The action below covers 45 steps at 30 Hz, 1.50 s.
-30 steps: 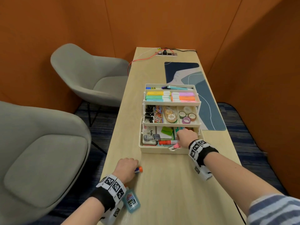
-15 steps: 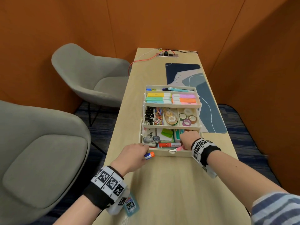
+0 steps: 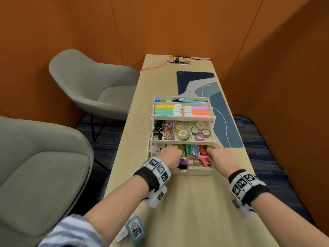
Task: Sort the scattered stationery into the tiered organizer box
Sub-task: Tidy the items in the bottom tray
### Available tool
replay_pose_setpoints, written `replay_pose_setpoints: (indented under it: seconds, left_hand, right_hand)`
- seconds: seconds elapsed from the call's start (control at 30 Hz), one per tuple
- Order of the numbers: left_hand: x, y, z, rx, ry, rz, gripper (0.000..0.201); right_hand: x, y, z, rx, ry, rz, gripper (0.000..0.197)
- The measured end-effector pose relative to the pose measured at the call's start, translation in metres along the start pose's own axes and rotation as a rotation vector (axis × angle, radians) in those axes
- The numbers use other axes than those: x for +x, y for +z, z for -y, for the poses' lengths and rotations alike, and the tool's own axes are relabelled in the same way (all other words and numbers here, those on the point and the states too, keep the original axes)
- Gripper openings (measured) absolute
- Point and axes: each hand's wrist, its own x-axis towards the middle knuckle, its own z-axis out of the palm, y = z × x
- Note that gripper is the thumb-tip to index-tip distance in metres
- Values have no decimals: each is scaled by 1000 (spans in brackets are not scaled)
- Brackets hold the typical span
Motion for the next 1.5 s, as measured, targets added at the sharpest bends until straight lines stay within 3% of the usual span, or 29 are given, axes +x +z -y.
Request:
replay_pose_setpoints:
  seconds: [0.13, 0.53, 0.73, 0.9, 1.1, 1.3, 1.5]
  left_hand:
    - [21, 4, -11, 98, -6, 116, 21]
    - [32, 22, -16, 8, 27, 181, 30]
    - [35, 21, -17, 109, -20, 71, 29]
    - [35, 25, -16, -18, -75, 56, 29]
    - [33, 23, -16, -73, -100, 49, 20]
    - [18, 13, -2, -153, -145, -18, 19]
    - [-23, 7, 27, -254, -126, -176, 9]
  right_hand:
    - [-7, -4, -6, 38, 61, -17, 16]
    - [-9, -14, -8, 84, 69, 3, 16]
    - [-7, -17, -5, 40, 44, 17, 15]
    - [-1, -17, -3, 11, 113, 38, 5]
    - [3, -19, -6, -4, 166, 54, 6]
    - [12, -20, 7, -42, 72, 138, 11]
    - [23, -2, 29, -83, 0, 225, 19]
